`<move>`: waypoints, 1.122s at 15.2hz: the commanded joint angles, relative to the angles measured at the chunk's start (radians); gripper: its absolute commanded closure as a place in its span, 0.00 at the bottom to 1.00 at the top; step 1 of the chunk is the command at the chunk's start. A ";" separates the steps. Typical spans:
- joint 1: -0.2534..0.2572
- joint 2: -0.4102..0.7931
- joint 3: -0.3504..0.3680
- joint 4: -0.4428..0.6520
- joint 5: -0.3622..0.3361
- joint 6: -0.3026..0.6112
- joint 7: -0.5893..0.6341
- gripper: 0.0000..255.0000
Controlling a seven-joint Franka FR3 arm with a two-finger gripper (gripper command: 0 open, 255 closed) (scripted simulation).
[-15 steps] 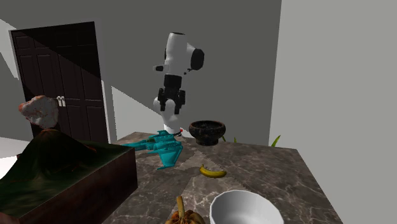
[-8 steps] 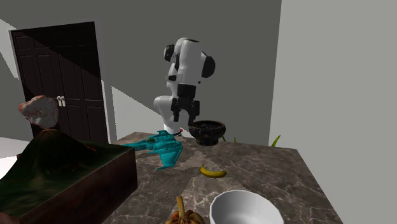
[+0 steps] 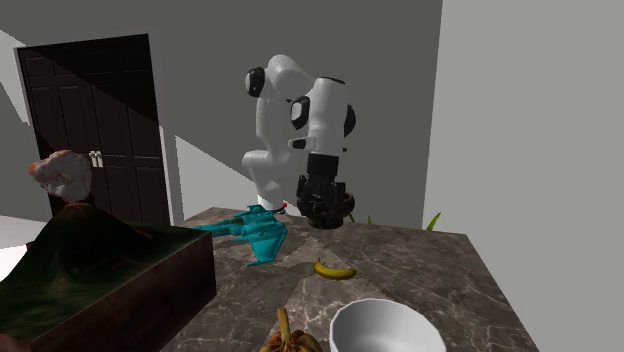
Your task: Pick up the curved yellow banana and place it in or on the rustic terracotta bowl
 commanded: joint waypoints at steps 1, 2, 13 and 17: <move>0.008 0.101 0.029 0.064 -0.092 -0.006 0.112 0.00; 0.022 0.157 0.034 0.100 -0.143 -0.012 0.167 0.00; 0.221 0.505 -0.059 0.358 -0.408 -0.048 0.432 0.00; 0.230 0.532 -0.076 0.349 -0.433 -0.018 0.447 0.00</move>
